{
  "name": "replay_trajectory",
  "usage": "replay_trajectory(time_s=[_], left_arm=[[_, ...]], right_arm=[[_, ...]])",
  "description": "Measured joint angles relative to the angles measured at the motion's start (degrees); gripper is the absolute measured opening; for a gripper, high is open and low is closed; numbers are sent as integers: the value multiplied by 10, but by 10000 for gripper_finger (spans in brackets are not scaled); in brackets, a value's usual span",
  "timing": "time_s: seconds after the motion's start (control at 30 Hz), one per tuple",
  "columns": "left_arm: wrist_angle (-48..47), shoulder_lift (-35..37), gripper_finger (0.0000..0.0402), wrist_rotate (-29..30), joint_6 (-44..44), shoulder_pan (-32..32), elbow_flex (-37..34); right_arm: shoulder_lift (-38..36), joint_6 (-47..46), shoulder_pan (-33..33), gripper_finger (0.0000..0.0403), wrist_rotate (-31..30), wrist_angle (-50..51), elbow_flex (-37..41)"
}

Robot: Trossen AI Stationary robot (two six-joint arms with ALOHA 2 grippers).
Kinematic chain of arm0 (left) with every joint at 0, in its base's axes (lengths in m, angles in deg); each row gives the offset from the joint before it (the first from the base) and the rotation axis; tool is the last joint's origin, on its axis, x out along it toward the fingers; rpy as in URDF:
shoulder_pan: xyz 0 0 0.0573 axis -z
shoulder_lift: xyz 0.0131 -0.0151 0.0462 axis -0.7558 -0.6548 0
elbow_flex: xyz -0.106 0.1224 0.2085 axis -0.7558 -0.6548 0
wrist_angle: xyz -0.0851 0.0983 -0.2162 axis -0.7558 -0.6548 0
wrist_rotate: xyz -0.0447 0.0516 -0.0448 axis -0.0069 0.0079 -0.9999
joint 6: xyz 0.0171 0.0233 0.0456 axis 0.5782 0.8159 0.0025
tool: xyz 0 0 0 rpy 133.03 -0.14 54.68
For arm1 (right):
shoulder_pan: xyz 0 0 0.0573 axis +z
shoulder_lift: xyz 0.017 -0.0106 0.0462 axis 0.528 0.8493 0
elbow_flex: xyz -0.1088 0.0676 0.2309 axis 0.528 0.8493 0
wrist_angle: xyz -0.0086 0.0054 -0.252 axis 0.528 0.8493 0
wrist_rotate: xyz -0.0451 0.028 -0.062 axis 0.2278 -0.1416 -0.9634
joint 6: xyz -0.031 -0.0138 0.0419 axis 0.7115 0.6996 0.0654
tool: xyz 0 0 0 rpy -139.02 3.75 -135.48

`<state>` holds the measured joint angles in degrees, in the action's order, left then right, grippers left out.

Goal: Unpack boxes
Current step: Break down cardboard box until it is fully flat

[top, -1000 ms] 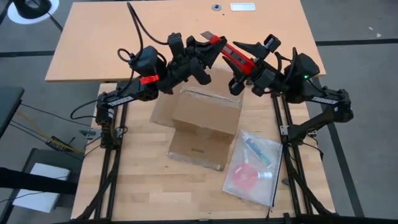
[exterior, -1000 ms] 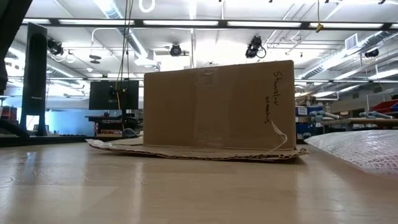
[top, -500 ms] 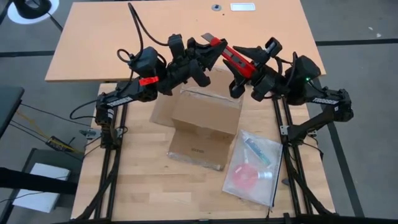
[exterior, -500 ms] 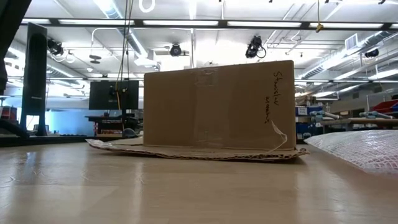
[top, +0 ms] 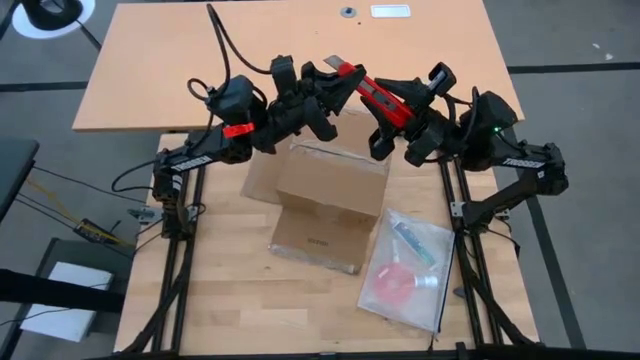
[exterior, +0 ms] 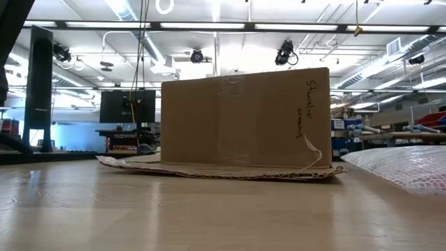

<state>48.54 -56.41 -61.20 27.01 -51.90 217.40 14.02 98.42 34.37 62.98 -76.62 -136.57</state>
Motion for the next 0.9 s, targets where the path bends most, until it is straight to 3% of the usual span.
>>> replay_trajectory(time_s=[0.23, 0.7, 0.9], left_arm=[[-2, 0, 65, -1, 11, 0, 0], [13, -2, 89, -1, 39, -2, 0], [4, 0, 126, -12, 90, -4, -1]], right_arm=[[0, 2, 0, 135, -7, -4, 0], [0, -10, 2, 133, -87, 2, 0], [1, -9, 1, 137, -109, 3, -1]])
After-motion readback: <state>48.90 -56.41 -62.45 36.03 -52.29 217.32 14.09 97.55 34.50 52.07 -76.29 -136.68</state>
